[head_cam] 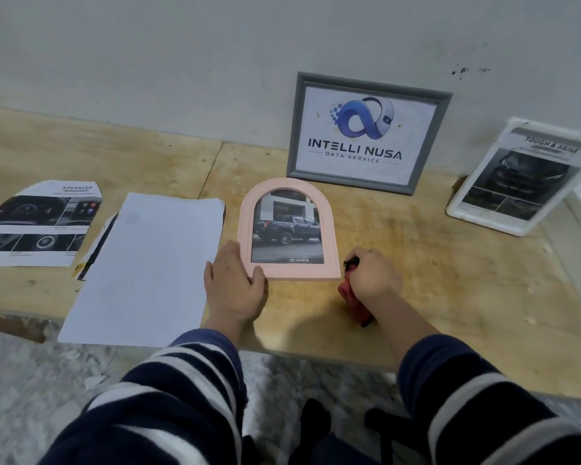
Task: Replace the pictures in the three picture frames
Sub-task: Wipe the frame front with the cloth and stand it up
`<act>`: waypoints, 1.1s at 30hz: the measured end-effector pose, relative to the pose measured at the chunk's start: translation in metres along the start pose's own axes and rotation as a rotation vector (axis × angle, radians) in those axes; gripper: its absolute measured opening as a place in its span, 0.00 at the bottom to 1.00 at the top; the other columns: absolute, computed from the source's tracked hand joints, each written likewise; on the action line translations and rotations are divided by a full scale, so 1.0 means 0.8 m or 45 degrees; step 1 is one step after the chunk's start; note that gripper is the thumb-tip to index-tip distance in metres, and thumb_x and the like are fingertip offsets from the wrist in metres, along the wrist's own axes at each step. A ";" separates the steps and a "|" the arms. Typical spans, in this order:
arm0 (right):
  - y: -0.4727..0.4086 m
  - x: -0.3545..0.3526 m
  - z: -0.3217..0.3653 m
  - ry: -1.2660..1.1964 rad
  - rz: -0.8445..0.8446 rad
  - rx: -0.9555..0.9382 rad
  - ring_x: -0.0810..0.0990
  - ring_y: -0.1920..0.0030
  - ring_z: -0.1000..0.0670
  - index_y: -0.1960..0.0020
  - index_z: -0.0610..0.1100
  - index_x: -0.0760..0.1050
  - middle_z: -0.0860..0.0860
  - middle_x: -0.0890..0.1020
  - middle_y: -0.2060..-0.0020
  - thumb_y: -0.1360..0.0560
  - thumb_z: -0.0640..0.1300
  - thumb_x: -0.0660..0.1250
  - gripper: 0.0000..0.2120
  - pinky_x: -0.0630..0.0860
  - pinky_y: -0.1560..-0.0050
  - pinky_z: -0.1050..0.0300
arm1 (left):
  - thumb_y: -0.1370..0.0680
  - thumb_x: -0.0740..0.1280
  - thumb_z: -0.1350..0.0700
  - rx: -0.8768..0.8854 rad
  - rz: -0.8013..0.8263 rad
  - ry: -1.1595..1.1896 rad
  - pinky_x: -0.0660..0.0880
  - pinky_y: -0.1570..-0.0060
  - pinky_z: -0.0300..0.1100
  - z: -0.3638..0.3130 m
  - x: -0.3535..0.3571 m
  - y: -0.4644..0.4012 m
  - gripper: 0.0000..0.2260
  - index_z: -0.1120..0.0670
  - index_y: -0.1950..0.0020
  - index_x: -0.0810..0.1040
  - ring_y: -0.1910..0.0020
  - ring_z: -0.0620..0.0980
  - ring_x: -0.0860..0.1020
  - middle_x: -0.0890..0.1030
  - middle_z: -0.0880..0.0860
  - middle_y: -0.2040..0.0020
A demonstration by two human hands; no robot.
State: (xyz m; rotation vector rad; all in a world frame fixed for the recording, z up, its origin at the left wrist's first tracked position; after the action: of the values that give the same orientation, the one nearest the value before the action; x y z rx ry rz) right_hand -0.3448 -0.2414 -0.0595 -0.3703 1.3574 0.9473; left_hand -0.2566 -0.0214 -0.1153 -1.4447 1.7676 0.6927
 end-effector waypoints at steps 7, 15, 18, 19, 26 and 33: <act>-0.078 -0.024 0.015 -0.106 -0.144 -0.201 0.72 0.43 0.44 0.37 0.55 0.76 0.48 0.75 0.43 0.23 0.36 0.59 0.21 0.72 0.40 0.44 | 0.28 0.56 0.32 0.054 -0.136 -0.207 0.45 0.26 0.58 -0.035 0.021 -0.001 0.40 0.56 0.23 0.57 0.22 0.50 0.52 0.56 0.55 0.22; -0.141 -0.030 0.065 0.449 -0.201 -0.625 0.67 0.39 0.43 0.31 0.56 0.71 0.47 0.71 0.40 0.23 0.36 0.60 0.25 0.65 0.41 0.47 | 0.31 0.59 0.28 -0.004 -0.113 -0.323 0.49 0.26 0.59 -0.030 0.032 -0.004 0.44 0.51 0.23 0.56 0.22 0.49 0.52 0.56 0.52 0.21; -0.142 -0.018 0.068 0.620 -0.222 -0.672 0.65 0.37 0.43 0.31 0.55 0.69 0.47 0.69 0.37 0.23 0.39 0.58 0.23 0.64 0.41 0.46 | 0.32 0.59 0.28 -0.032 -0.110 -0.312 0.49 0.26 0.59 -0.032 0.032 -0.006 0.43 0.51 0.24 0.57 0.22 0.49 0.52 0.57 0.52 0.22; -0.140 -0.014 0.068 0.626 -0.225 -0.650 0.65 0.37 0.42 0.30 0.54 0.69 0.47 0.69 0.37 0.23 0.40 0.58 0.22 0.64 0.41 0.45 | 0.32 0.58 0.27 -0.041 -0.099 -0.321 0.48 0.26 0.59 -0.032 0.032 -0.006 0.43 0.50 0.24 0.57 0.22 0.49 0.52 0.56 0.52 0.21; -0.133 -0.010 0.064 0.455 -0.143 -0.467 0.66 0.39 0.43 0.33 0.53 0.72 0.47 0.70 0.39 0.23 0.38 0.58 0.21 0.65 0.41 0.47 | 0.36 0.53 0.21 -0.058 -0.017 -0.433 0.45 0.26 0.59 -0.034 0.032 -0.007 0.50 0.50 0.22 0.53 0.22 0.51 0.47 0.50 0.53 0.20; -0.119 -0.006 0.058 0.438 -0.089 -0.396 0.66 0.39 0.44 0.31 0.53 0.72 0.47 0.70 0.40 0.22 0.39 0.57 0.22 0.63 0.41 0.48 | 0.38 0.50 0.19 -0.056 -0.002 -0.444 0.47 0.26 0.59 -0.034 0.033 -0.007 0.52 0.50 0.22 0.54 0.22 0.51 0.49 0.50 0.53 0.20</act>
State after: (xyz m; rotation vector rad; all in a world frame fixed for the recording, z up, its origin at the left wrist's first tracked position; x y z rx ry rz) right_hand -0.2425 -0.2660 -0.0720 -0.8437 1.4950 1.0723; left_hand -0.2595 -0.0589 -0.1203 -1.2637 1.4883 0.9260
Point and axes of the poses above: each hand's wrist, its own y-axis away from the middle knuckle, its own x-axis out of the palm, z = x × y, the point moved 3 cm from there along -y, towards the middle knuckle
